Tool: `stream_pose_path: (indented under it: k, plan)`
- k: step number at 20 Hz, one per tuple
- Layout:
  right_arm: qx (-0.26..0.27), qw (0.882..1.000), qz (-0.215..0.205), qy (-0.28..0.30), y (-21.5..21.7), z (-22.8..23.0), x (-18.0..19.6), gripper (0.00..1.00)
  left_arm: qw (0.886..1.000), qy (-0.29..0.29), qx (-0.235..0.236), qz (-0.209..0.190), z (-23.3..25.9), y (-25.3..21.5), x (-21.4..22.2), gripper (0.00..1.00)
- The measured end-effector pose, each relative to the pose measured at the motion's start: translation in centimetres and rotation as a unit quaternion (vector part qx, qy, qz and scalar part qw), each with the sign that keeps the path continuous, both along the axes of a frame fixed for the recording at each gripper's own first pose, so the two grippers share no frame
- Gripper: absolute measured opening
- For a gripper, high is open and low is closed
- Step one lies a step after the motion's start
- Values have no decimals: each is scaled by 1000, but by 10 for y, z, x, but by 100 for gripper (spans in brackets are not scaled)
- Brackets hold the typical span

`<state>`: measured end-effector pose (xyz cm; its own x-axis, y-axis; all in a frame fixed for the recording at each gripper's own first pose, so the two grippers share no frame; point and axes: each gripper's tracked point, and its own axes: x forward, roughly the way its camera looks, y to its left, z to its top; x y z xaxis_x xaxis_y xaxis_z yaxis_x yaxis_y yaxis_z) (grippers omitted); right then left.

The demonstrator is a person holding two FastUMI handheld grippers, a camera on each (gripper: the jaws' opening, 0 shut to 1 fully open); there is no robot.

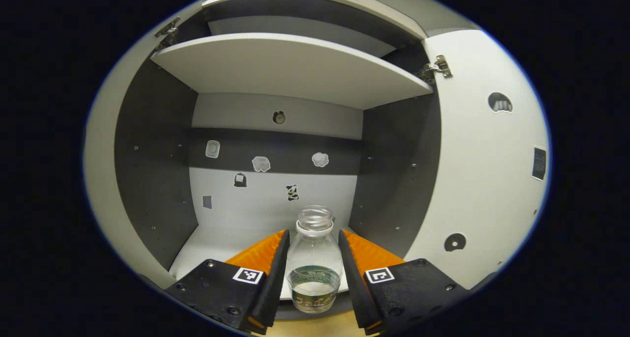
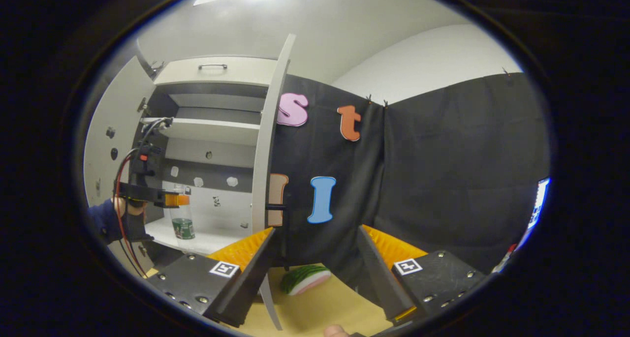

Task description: Grasp the bottle in the cabinet with the left hand and place it on the coaster, then close the right door with the right hand and the left door with the left hand.

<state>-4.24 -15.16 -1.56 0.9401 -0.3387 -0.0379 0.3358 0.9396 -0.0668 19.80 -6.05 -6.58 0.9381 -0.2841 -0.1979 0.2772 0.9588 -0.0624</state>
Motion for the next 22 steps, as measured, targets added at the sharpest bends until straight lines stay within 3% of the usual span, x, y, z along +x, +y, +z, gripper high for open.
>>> stream_pose_path:
  k: [6,11,22]
  plan:
    - [-13,1000,18,-6,-3,8,-10,98,998,59,-10,-3,-63,13,-76,61]
    - [-14,1000,24,3,-7,5,-19,99,994,101,-26,29,-128,32,-126,63]
    - [-30,999,27,0,-15,15,-28,98,990,131,-10,48,-234,45,-169,64]
